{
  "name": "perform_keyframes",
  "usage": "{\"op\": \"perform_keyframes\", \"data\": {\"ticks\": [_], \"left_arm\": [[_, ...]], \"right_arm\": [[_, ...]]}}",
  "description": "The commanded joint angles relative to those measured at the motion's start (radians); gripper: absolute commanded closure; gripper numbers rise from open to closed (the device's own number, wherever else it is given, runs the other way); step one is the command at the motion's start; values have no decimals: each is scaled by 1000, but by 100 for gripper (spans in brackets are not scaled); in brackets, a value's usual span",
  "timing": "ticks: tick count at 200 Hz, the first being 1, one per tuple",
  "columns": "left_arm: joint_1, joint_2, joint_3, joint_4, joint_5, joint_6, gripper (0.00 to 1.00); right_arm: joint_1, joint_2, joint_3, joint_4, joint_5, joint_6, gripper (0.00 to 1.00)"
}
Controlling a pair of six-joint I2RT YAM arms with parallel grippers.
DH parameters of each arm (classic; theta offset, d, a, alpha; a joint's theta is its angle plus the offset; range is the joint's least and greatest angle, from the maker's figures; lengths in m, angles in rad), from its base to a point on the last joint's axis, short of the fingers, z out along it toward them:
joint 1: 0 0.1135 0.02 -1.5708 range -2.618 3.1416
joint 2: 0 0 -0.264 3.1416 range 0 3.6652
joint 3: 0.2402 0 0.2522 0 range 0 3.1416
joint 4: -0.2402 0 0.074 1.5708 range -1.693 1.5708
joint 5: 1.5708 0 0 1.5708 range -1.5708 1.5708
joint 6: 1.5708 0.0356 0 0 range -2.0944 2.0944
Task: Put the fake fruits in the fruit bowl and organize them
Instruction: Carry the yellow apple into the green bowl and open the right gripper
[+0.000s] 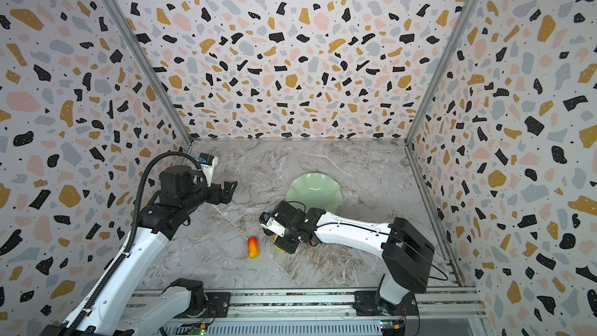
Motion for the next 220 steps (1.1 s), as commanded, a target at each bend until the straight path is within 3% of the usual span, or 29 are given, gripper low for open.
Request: {"op": "perform_keyframes", "data": {"ticks": [1,41,92,140,220], "left_arm": [[7,-11,-12,34,14,7,0],[7,-11,-14,36,19,5,0],[7,-19,-17,36,20,5,0],[7,-17,-16,36,28,6,0],[11,-18,-20,37,22,7,0]], "right_arm": [[-90,-103,52,-5,45,-19,68],[-297,-115,70,91,94,-16,72],[-492,43,105,140,70,7,75],[-546,159,111,219,35,33,75],[-547,272,125,261,21,49,72]]}}
